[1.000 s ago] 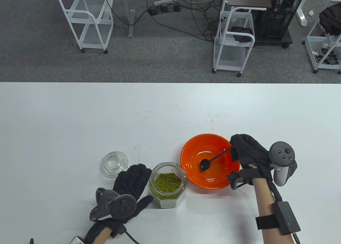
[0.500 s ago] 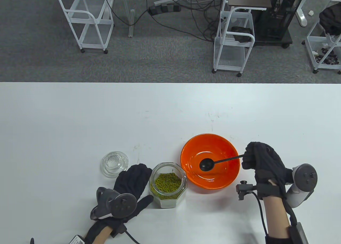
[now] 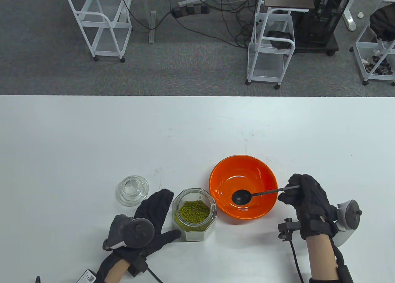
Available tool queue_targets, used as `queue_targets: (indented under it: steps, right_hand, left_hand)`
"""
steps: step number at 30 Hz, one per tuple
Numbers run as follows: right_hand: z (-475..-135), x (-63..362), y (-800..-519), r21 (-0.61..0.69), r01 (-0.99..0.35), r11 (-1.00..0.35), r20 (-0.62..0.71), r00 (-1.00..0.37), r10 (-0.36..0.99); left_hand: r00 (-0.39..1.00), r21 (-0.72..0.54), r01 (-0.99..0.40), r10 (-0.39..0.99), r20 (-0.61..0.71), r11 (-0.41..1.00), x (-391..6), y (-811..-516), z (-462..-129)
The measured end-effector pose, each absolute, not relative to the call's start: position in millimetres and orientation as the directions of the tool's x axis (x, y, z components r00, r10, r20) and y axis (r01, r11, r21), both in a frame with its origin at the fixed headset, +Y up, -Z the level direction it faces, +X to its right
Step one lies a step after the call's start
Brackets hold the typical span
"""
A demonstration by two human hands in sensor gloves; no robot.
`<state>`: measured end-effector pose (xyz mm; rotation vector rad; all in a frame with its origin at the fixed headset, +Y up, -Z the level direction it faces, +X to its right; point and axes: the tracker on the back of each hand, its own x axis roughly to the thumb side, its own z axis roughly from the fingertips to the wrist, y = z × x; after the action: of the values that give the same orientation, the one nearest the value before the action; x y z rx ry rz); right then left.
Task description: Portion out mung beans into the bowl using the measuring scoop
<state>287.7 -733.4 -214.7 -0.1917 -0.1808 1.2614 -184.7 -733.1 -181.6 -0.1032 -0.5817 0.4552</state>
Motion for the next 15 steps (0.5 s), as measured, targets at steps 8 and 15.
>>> queue_targets:
  steps: [8, 15]
  right_hand:
    - [-215, 282, -733, -0.208, -0.935, 0.286, 0.02, 0.288, 0.957]
    - [-214, 280, -734, -0.194, -0.936, 0.293, 0.014, 0.296, 0.955]
  left_hand:
    - [0.551, -0.362, -0.579, 0.678, 0.486, 0.73, -179, -716, -199]
    - [0.537, -0.393, -0.548, 0.671, 0.511, 0.739, -158, -710, -210]
